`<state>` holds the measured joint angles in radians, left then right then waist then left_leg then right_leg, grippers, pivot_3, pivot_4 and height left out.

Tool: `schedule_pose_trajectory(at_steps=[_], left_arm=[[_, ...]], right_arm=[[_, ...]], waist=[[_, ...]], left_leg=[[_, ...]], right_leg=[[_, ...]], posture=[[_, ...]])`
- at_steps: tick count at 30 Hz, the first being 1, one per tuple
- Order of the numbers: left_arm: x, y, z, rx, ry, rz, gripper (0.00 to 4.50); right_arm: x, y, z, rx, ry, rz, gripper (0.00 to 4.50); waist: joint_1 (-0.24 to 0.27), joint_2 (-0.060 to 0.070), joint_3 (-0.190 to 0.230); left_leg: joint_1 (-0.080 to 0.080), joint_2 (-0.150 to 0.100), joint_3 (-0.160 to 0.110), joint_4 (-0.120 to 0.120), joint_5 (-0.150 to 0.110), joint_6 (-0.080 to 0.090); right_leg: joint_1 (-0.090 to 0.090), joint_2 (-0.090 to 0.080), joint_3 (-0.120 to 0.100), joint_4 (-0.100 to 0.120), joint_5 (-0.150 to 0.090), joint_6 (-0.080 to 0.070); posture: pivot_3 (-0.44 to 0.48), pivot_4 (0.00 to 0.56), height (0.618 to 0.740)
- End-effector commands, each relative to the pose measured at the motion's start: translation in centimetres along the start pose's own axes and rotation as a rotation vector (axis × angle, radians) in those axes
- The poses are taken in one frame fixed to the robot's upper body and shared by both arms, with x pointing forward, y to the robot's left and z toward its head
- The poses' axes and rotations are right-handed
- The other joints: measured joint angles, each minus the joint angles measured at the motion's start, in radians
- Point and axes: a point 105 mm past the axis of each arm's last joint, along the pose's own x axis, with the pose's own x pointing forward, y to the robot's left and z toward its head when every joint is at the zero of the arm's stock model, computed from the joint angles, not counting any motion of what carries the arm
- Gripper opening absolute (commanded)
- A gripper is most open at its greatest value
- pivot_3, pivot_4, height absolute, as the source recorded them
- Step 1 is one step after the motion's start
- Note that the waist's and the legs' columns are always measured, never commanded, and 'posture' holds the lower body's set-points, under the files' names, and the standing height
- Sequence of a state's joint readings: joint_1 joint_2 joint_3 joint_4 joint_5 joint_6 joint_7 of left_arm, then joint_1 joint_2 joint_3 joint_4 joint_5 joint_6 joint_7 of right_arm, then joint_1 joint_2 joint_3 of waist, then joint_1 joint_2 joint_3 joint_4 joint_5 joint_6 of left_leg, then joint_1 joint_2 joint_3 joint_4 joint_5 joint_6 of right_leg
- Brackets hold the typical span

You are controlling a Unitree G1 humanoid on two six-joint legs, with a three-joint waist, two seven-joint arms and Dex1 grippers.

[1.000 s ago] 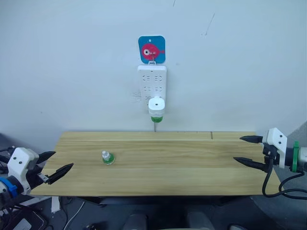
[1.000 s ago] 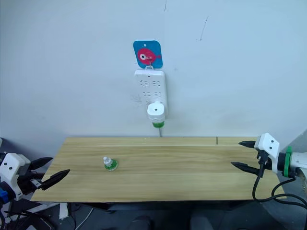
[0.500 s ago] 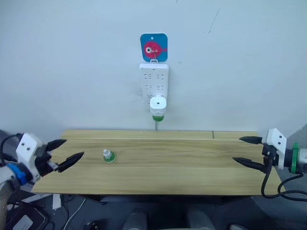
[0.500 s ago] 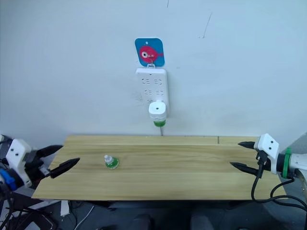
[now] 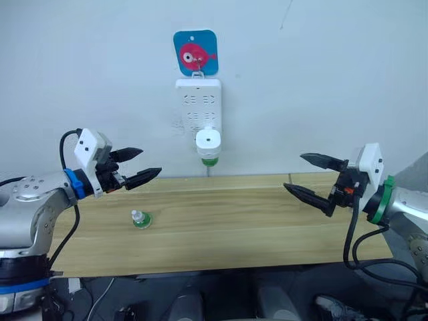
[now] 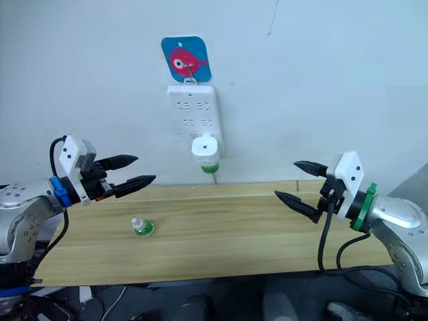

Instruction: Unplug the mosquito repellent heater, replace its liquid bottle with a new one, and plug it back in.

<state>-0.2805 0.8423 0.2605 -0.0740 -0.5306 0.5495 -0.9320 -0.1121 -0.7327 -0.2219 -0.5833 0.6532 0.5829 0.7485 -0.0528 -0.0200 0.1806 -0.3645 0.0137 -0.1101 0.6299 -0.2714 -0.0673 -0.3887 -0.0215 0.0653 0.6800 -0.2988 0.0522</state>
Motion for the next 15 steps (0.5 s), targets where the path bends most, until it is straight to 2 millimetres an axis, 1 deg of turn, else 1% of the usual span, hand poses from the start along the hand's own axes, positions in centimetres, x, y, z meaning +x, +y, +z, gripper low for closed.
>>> schedule_pose_trajectory(at_steps=[1,5,10,12,15], left_arm=[[1.0,0.4,0.6,0.031,-0.030,0.004,3.67],[2.6,0.7,0.8,0.023,-0.061,0.010,3.67],[4.4,0.9,0.9,0.034,-0.088,-0.003,3.67],[5.0,1.1,1.1,0.037,-0.105,0.000,3.67],[5.7,1.4,1.5,0.043,-0.131,0.007,3.67]], right_arm=[[0.4,0.7,1.7,-0.019,-0.048,-0.016,4.50],[1.0,1.3,2.3,-0.021,-0.062,-0.018,4.50],[2.2,2.2,3.6,-0.031,-0.089,-0.018,4.50],[2.5,2.5,3.6,-0.030,-0.067,-0.024,4.50],[2.7,2.9,4.2,-0.030,-0.074,-0.013,4.50]], waist=[[-0.005,0.000,0.005],[-0.005,-0.001,0.010],[-0.019,0.000,0.014],[-0.024,-0.002,0.018],[-0.033,-0.004,0.023]], left_leg=[[0.000,0.000,0.000,0.000,0.000,0.000],[-0.001,0.000,-0.002,0.000,0.000,0.000],[-0.001,0.000,-0.002,0.000,0.000,0.000],[-0.001,0.000,-0.002,0.000,0.000,0.000],[-0.001,0.000,-0.002,0.001,0.000,0.000]], right_leg=[[0.000,0.000,0.000,0.000,0.000,0.000],[0.000,-0.001,-0.002,0.000,0.000,0.000],[0.000,-0.001,-0.002,0.000,0.000,0.000],[0.000,0.000,-0.002,0.000,0.000,0.000],[0.000,0.000,-0.002,0.000,0.000,0.000]], posture=[[-0.102,0.183,0.725],[-0.116,0.190,0.725],[-0.147,0.202,0.725],[-0.155,0.204,0.725],[-0.166,0.203,0.725]])
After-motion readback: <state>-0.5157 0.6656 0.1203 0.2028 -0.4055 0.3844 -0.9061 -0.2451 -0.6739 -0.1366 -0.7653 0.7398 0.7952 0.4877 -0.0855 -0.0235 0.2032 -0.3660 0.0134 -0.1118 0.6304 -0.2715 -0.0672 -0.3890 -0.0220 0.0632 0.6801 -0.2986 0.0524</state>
